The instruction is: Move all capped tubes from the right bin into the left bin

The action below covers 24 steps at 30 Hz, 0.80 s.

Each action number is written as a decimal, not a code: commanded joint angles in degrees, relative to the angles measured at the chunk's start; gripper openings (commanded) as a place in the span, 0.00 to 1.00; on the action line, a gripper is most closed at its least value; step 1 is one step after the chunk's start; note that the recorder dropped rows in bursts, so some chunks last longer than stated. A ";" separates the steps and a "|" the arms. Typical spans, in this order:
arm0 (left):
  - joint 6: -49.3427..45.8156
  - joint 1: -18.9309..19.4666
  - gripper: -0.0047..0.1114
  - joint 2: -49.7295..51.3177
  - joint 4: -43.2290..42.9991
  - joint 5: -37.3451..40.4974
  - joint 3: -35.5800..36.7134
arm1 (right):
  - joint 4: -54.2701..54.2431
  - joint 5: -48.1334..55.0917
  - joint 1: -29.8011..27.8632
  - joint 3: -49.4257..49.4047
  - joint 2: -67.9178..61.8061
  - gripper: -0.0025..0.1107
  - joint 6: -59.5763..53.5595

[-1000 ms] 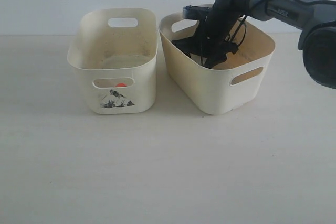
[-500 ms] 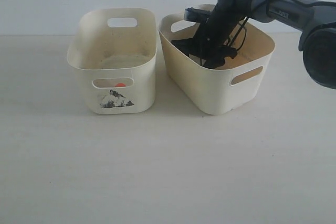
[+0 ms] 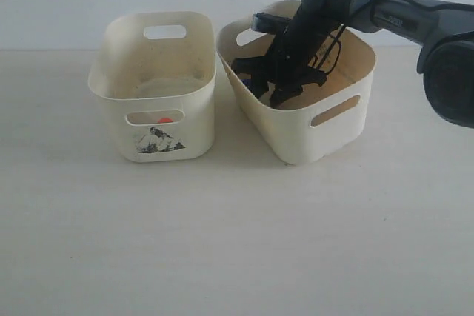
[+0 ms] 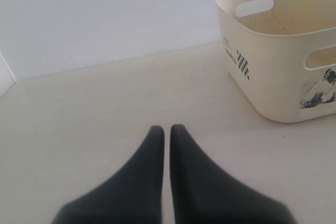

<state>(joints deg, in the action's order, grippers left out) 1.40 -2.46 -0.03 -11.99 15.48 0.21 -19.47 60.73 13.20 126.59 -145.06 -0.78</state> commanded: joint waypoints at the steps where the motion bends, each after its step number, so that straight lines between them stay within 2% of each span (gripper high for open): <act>1: 0.76 -0.08 0.08 0.03 0.21 -0.51 -0.21 | 4.77 2.54 -0.04 -1.30 -1.67 0.59 -1.11; 17: 0.76 -0.08 0.08 0.03 0.21 -0.51 -0.21 | 4.77 2.56 -0.04 -1.30 -4.22 0.59 -1.11; 20: 0.76 -0.08 0.08 0.03 0.21 -0.51 -0.21 | 4.85 2.56 -0.04 -1.30 -4.69 0.48 -1.11; 24: 0.76 -0.08 0.08 0.03 0.21 -0.51 -0.21 | 6.40 2.56 -0.04 -1.30 -4.71 0.20 -1.11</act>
<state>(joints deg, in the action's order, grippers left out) 1.40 -2.46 -0.03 -11.99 15.48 0.21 -20.66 61.19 13.07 126.69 -146.32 -1.24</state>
